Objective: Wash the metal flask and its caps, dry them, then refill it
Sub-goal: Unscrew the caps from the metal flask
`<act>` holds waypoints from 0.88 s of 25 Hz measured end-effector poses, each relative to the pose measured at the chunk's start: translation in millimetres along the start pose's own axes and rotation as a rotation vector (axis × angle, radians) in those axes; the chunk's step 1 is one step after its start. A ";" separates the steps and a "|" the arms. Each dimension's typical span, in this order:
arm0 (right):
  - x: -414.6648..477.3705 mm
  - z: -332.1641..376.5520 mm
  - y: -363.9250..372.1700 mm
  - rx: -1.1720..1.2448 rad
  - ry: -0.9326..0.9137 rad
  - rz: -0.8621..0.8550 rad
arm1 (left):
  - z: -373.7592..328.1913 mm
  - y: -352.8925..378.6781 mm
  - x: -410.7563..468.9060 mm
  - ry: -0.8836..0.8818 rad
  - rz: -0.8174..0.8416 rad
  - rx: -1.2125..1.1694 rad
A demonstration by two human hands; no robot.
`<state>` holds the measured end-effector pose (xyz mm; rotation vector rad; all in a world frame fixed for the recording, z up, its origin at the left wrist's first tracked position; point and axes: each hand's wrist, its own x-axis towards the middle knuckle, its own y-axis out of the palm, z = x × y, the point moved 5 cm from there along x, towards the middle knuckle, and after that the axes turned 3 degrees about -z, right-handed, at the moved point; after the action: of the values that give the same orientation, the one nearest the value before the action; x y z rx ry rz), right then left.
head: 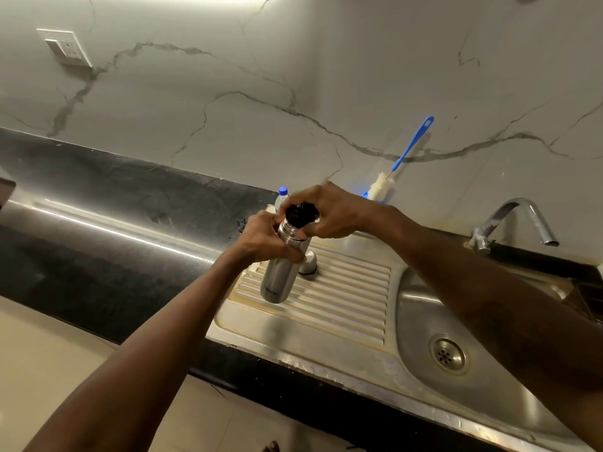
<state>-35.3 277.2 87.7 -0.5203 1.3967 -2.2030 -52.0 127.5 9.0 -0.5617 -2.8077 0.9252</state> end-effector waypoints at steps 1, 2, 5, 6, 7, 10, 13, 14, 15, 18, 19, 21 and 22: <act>0.3 -0.1 0.9 0.034 -0.034 0.022 | 1.9 -1.1 -1.1 0.004 0.015 -0.011; 0.7 -0.1 0.5 0.070 -0.047 0.026 | 3.5 -1.5 -2.6 0.005 0.025 -0.017; 2.4 -10.3 -5.7 0.199 -0.018 -0.046 | 6.3 -1.6 -7.1 -0.002 0.012 -0.035; 1.3 -15.0 -7.1 0.241 0.014 -0.075 | 6.8 -2.2 -8.2 -0.003 -0.004 -0.042; -0.3 -19.8 -7.1 0.288 0.052 -0.103 | 7.9 -2.9 -9.2 -0.004 -0.021 -0.047; -6.6 -31.9 -2.3 0.471 0.151 -0.183 | 12.3 -3.0 -10.2 -0.002 -0.046 -0.040; -9.7 -51.4 5.9 0.600 0.248 -0.280 | 19.6 -0.8 -9.9 0.006 -0.055 -0.033; -9.7 -60.0 9.2 0.592 0.288 -0.316 | 21.6 -0.3 -10.4 0.003 -0.066 -0.038; -9.5 -68.6 14.1 0.570 0.331 -0.346 | 23.9 -0.2 -10.3 0.001 -0.078 -0.046; -7.1 -97.5 39.5 0.446 0.440 -0.377 | 27.4 -0.2 -9.3 0.027 -0.103 -0.059; -5.5 -108.8 50.8 0.381 0.469 -0.360 | 28.6 -0.1 -8.3 0.032 -0.108 -0.058; -0.5 -132.5 75.1 0.255 0.519 -0.292 | 31.9 -0.2 -4.8 0.029 -0.113 -0.062; 1.6 -143.7 87.2 0.214 0.539 -0.255 | 33.0 0.0 -3.2 0.030 -0.112 -0.067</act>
<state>-98.9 349.2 -50.2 -0.0187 1.3705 -2.8031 -56.9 108.3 -17.5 -0.4173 -2.8186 0.7976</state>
